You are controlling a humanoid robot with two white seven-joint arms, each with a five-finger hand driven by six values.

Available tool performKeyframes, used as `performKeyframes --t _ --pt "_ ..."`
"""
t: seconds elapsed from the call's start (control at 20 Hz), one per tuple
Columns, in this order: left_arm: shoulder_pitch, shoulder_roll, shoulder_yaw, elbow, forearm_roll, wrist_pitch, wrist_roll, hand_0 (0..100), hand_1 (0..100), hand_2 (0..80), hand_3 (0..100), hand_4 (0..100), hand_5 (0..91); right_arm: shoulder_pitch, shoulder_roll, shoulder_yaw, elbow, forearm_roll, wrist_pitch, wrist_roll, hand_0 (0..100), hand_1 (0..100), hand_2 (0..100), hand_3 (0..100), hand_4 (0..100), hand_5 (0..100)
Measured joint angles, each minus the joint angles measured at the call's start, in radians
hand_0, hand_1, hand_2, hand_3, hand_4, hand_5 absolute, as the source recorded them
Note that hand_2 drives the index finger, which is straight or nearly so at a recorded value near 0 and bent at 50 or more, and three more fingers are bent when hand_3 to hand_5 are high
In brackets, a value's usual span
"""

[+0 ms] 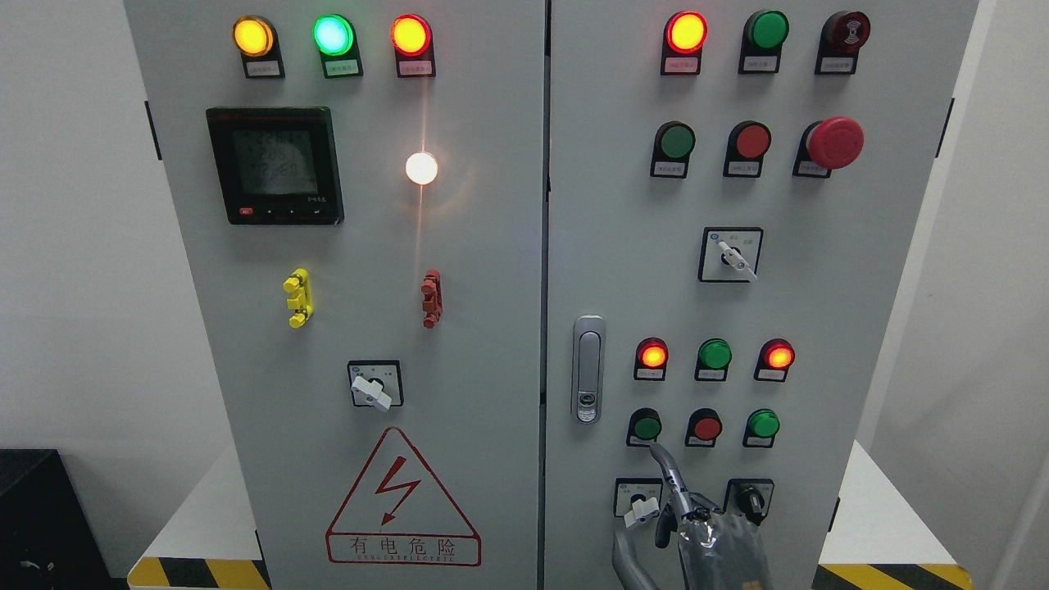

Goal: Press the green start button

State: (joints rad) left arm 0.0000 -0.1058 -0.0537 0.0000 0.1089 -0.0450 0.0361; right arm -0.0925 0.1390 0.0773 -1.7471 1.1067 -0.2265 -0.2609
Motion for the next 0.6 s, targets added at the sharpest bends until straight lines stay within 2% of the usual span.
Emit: performKeyframes --t 0.05,0.15,0.25,0.3,0.6 --pt "0.000 0.000 0.000 0.000 0.000 0.000 0.000 12 56 0.0 0 0 0.0 0.008 0.000 0.000 -0.010 -0.018 0.000 -0.001 37 26 0 57 59 66" --pt "0.000 0.000 0.000 0.000 0.000 0.000 0.000 12 56 0.0 0 0 0.0 0.027 0.000 0.000 -0.030 -0.059 0.000 0.008 18 25 0 50 54 60" --pt "0.000 0.000 0.000 0.000 0.000 0.000 0.000 12 56 0.0 0 0 0.0 0.046 0.000 0.000 -0.048 -0.110 0.001 0.022 3 23 0 43 48 52" --pt "0.000 0.000 0.000 0.000 0.000 0.000 0.000 12 56 0.0 0 0 0.0 0.054 0.000 0.000 -0.057 -0.130 0.004 0.029 0 22 0 39 44 49" --pt "0.000 0.000 0.000 0.000 0.000 0.000 0.000 12 56 0.0 0 0 0.0 0.082 0.000 0.001 -0.109 -0.287 0.013 0.066 0 9 0 23 24 31"
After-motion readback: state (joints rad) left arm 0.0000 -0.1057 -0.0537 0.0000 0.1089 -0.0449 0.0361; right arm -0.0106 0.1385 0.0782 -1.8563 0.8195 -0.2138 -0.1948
